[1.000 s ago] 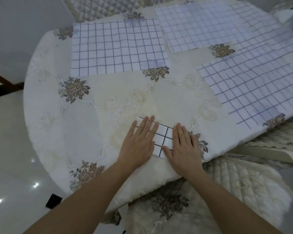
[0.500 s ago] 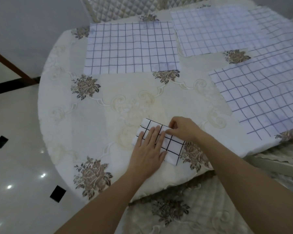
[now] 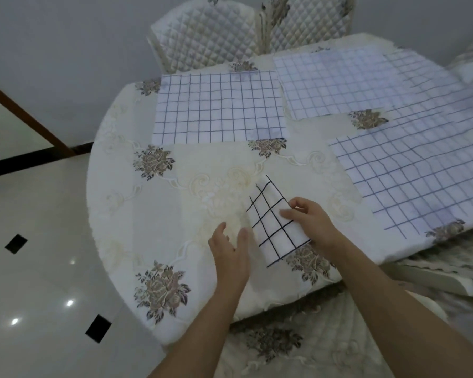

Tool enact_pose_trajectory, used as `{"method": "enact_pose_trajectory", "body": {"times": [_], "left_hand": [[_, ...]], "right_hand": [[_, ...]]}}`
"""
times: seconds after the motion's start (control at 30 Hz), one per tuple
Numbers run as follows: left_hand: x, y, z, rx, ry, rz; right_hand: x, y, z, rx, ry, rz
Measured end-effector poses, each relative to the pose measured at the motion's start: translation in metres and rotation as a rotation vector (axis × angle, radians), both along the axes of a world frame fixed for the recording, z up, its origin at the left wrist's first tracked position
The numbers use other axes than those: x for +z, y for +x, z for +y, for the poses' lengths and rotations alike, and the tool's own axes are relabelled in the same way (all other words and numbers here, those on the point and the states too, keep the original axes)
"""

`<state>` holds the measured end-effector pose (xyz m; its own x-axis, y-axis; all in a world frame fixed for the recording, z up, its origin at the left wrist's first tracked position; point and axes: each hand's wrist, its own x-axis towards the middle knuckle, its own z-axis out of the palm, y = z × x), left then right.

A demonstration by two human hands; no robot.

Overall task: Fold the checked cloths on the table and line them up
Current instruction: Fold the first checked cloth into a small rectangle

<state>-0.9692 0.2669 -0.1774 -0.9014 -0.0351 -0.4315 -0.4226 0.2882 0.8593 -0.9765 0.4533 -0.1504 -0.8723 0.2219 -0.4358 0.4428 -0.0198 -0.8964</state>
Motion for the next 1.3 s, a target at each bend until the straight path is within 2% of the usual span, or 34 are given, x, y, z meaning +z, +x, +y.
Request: {"method": "enact_pose_trajectory", "body": {"times": [0.1, 0.13, 0.2, 0.33, 0.5, 0.7, 0.97, 1.3], "left_hand": [[0.034, -0.008, 0.008, 0.129, 0.459, -0.446], [0.045, -0.009, 0.009, 0.119, 0.542, -0.503], [0.063, -0.009, 0.011, 0.048, 0.591, -0.497], [0.085, 0.000, 0.018, -0.097, 0.508, -0.341], [0.085, 0.021, 0.027, -0.272, 0.241, 0.032], [0.085, 0.040, 0.017, -0.297, 0.070, 0.275], [0.089, 0.087, -0.027, -0.024, 0.000, 0.285], [0.084, 0.186, -0.117, 0.516, -0.055, 0.204]], "right_hand": [[0.029, 0.022, -0.009, -0.159, -0.162, 0.028], [0.038, 0.030, -0.012, -0.197, -0.196, 0.043], [0.054, 0.044, -0.019, -0.269, -0.247, 0.070], [0.072, 0.074, -0.029, -0.382, -0.221, 0.106], [0.077, 0.111, -0.027, -0.465, -0.111, 0.081], [0.080, 0.119, -0.026, -0.429, 0.034, 0.009], [0.073, 0.112, -0.064, -0.082, 0.132, 0.040], [0.053, 0.151, -0.165, 0.409, 0.182, 0.212]]}}
